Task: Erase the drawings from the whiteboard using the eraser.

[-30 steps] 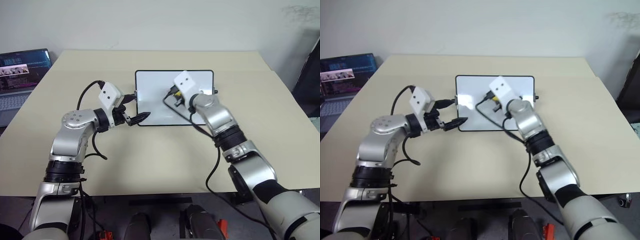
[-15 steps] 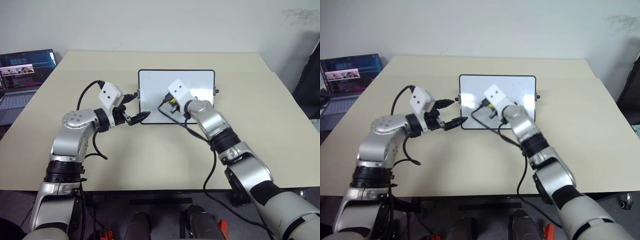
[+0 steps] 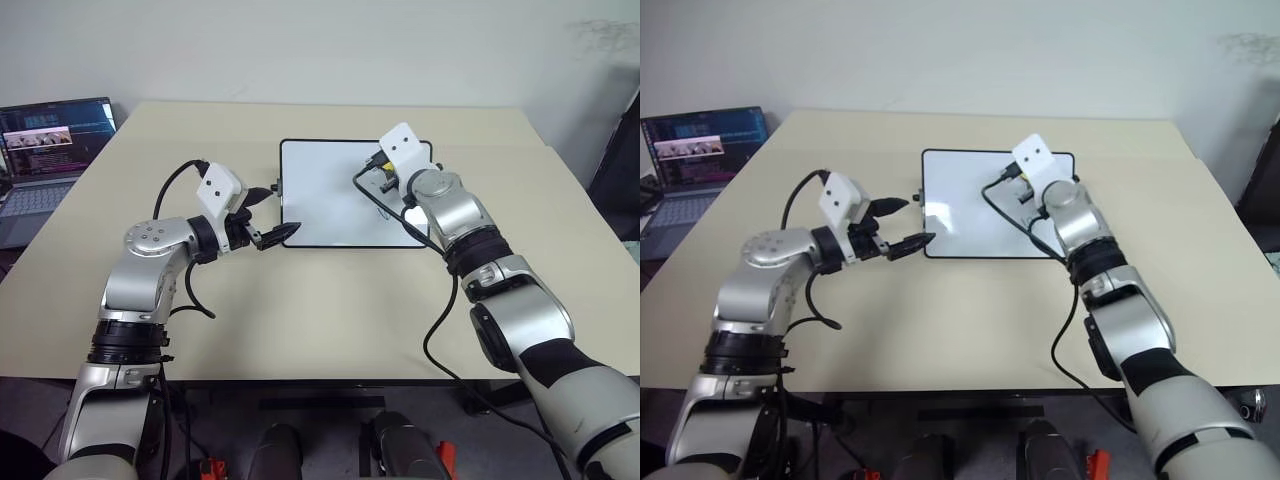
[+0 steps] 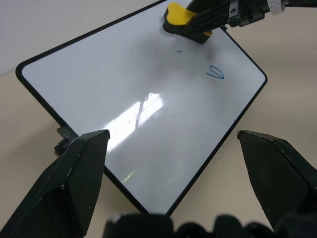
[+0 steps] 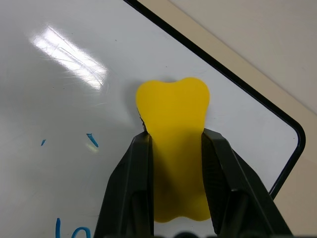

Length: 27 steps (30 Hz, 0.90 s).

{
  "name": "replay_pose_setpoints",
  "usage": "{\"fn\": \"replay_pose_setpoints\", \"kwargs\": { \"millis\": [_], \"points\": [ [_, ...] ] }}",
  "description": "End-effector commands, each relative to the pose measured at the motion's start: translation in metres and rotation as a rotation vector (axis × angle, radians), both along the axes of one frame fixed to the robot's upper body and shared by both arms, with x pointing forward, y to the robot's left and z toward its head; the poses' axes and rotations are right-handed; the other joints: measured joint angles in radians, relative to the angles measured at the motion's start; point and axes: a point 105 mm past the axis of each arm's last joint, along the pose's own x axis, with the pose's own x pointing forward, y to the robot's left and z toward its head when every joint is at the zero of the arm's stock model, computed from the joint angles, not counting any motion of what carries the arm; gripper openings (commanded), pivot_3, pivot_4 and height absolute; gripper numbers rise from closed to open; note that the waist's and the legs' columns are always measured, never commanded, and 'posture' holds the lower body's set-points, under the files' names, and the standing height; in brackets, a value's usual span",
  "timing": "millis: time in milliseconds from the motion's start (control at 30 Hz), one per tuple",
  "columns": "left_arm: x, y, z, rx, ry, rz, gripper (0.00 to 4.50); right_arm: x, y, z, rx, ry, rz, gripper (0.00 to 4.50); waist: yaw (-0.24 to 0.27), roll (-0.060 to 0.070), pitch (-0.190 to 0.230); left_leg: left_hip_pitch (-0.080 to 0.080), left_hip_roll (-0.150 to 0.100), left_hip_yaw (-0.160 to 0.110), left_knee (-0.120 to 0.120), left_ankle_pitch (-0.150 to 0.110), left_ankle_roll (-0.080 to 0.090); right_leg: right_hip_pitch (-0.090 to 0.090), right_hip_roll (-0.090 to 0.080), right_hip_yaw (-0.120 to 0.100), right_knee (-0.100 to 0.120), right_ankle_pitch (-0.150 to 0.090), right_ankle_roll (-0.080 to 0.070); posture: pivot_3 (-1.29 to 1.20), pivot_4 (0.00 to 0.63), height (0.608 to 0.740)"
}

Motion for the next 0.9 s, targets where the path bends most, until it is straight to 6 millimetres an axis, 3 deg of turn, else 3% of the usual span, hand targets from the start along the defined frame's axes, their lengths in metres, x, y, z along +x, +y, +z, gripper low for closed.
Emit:
{"fn": "replay_pose_setpoints", "kwargs": {
  "millis": [33,233,367,500,667,767,833,900],
  "points": [
    [-0.001,-0.002,0.017,-0.003,-0.062,-0.017,4.5,-0.014,0.03,-0.036,-0.049,0.117,0.094,0.97,-0.01,0.0,0.0,0.0,0.0,0.0,0.0,0.0,0.0,0.0,0.0,0.0,0.0,0.0,0.0,0.0,0.15,0.74],
    [-0.002,0.0,0.018,-0.003,-0.066,-0.01,4.5,-0.039,0.066,-0.069,-0.047,0.252,0.26,0.97,-0.038,0.0,0.0,0.003,0.002,0.0,-0.004,0.0,0.0,-0.001,0.003,0.002,0.001,0.0,0.0,0.0,0.15,0.74],
    [-0.003,0.004,0.017,-0.001,-0.064,0.002,4.5,-0.042,0.063,-0.075,-0.055,0.279,0.264,0.97,-0.032,0.0,0.0,0.003,0.002,0.0,-0.004,0.0,0.0,0.0,0.003,0.002,0.001,0.0,0.0,0.0,0.15,0.74],
    [-0.004,0.004,0.017,-0.001,-0.065,0.003,4.5,-0.037,0.054,-0.069,-0.054,0.26,0.226,0.97,-0.029,0.0,0.0,0.003,0.002,0.0,-0.003,0.0,0.0,0.0,0.003,0.002,0.0,0.0,0.0,0.0,0.15,0.74],
    [-0.004,0.004,0.02,-0.002,-0.07,0.001,4.5,-0.028,0.033,-0.036,-0.017,0.203,0.202,0.97,-0.023,0.0,0.0,0.003,0.002,0.0,-0.003,0.0,0.0,0.0,0.003,0.002,0.0,0.0,0.0,0.0,0.15,0.74],
    [-0.004,0.005,0.026,-0.012,-0.078,-0.006,4.5,-0.054,0.049,0.018,0.089,0.069,0.431,0.97,-0.004,0.0,0.001,-0.002,0.001,-0.001,-0.002,0.0,0.0,-0.003,0.003,0.002,0.0,0.0,0.0,0.0,0.15,0.74],
    [-0.005,0.008,0.028,-0.012,-0.078,-0.007,4.5,-0.074,0.052,0.038,0.123,0.017,0.532,0.97,-0.001,0.001,0.002,-0.007,0.001,-0.001,-0.003,0.0,0.0,-0.006,0.003,0.002,-0.002,0.0,0.0,0.0,0.15,0.74],
    [-0.006,0.012,0.029,-0.003,-0.074,-0.007,4.5,-0.091,0.039,0.05,0.129,-0.016,0.571,0.97,0.001,0.001,0.002,-0.012,0.001,-0.001,-0.005,0.0,0.0,-0.012,0.003,0.002,-0.001,-0.001,0.0,0.0,0.15,0.74]
  ]
}}
